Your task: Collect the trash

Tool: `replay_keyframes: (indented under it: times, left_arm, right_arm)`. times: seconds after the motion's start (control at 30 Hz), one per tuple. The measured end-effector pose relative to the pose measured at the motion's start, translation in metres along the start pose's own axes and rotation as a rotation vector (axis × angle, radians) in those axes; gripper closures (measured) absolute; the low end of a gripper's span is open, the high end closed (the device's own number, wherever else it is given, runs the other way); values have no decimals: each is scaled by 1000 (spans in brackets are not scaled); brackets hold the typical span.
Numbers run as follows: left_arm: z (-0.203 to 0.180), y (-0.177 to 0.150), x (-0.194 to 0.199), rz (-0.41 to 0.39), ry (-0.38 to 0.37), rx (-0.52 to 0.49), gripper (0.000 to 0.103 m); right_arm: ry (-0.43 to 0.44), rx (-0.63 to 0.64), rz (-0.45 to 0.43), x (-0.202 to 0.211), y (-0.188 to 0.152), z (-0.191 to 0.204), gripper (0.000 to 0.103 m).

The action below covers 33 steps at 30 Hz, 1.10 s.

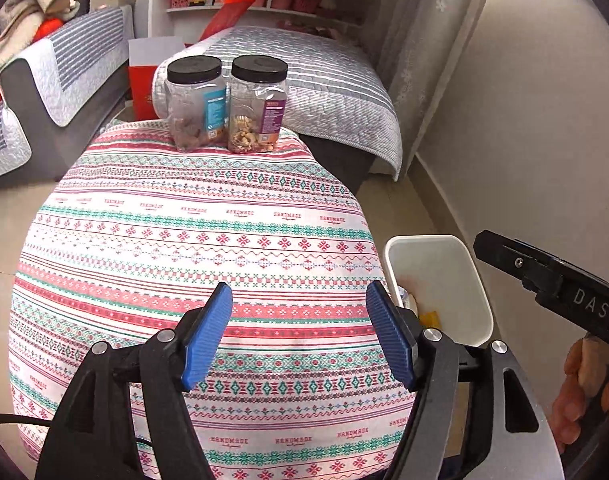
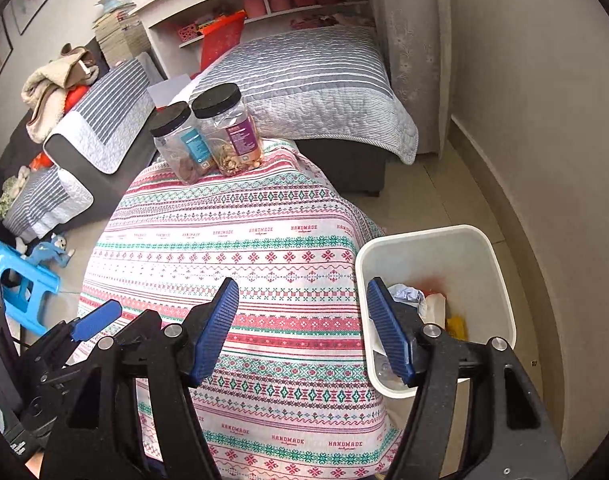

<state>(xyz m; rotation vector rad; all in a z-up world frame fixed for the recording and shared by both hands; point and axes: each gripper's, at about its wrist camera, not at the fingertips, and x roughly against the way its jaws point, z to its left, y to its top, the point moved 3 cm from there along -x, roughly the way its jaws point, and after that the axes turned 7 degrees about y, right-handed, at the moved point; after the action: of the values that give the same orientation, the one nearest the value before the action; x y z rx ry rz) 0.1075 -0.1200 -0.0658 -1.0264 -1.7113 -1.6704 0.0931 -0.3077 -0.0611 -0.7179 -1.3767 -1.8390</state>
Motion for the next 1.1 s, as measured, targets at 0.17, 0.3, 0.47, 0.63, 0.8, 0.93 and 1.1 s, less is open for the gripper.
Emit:
replay_keyframes:
  times: [0.17, 0.3, 0.47, 0.63, 0.8, 0.93, 1.1]
  left_arm:
    - [39, -26, 44, -44, 101, -9, 29]
    - [59, -54, 73, -77, 156, -23, 21]
    - [77, -83, 90, -88, 162, 5, 17]
    - [76, -98, 100, -126, 172, -9, 12]
    - [63, -100, 99, -150, 133, -42, 9]
    - [47, -98, 97, -169, 118, -79, 7]
    - [34, -97, 93, -158, 93, -90, 7]
  right_arm:
    - [66, 19, -68, 17, -17, 36, 32]
    - [63, 16, -93, 29, -46, 57, 28]
    - [49, -5, -156, 48, -85, 70, 18]
    - [-83, 13, -230, 65, -120, 70, 12]
    - [-198, 41, -269, 78, -130, 67, 7]
    - [-237, 40, -282, 77, -136, 61, 7]
    - [-255, 50, -276, 68, -145, 56, 7]
